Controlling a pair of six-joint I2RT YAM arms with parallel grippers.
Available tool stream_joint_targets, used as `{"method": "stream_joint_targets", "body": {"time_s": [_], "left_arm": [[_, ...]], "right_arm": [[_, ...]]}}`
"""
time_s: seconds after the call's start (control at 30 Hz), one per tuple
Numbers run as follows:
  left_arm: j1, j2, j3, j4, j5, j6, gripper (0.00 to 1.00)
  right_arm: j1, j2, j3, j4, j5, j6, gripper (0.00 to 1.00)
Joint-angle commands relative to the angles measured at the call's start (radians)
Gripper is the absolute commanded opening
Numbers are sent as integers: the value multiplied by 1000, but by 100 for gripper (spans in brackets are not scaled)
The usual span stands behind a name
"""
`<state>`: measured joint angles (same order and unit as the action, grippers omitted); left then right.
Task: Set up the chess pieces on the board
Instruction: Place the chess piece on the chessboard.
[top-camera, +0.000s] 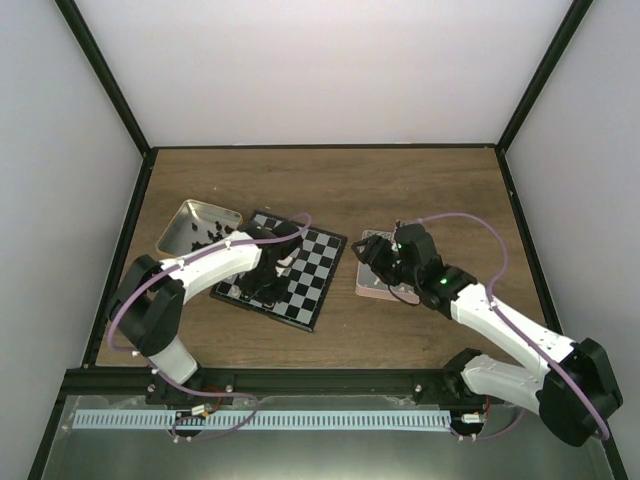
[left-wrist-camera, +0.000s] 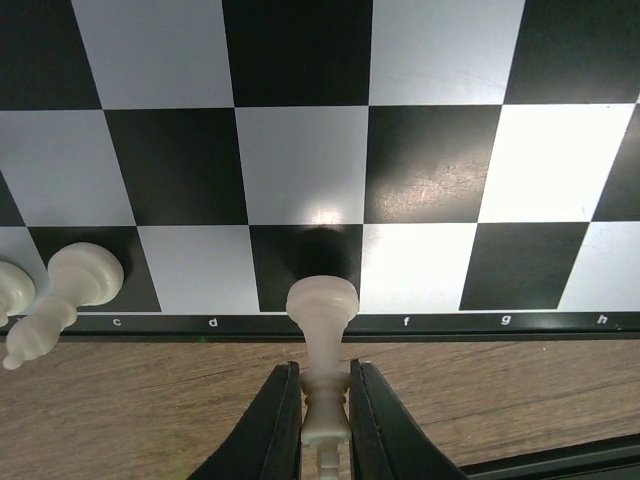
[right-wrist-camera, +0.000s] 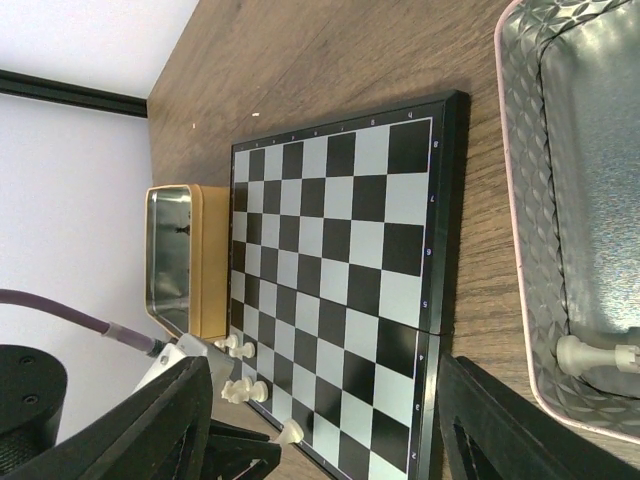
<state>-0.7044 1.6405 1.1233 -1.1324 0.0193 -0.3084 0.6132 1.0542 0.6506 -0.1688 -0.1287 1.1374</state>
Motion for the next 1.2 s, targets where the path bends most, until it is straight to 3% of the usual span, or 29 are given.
{"method": "stream_joint_targets", "body": {"time_s": [0.0, 0.3, 0.43, 0.53, 0.83, 0.97, 1.17], "left_arm": [[6, 28, 4, -7, -10, 14, 9], [7, 45, 16, -9, -30, 11, 10], [7, 39, 27, -9, -28, 14, 29], [7, 29, 37, -10, -28, 15, 38], [8, -47, 3, 53, -54, -35, 44], [9, -125, -29, 131, -95, -92, 55], [8, -309, -76, 275, -185, -144, 59]], "right_arm": [[3, -22, -5, -3, 28, -12, 63], [3, -28, -24, 12, 11, -6, 64], [3, -28, -26, 13, 9, -7, 64], [3, -29, -26, 16, 8, -4, 64], [2, -28, -26, 8, 1, -24, 64], [0, -35, -7, -12, 13, -122, 64], [-16, 6, 59, -124, 48, -320, 66]]}}
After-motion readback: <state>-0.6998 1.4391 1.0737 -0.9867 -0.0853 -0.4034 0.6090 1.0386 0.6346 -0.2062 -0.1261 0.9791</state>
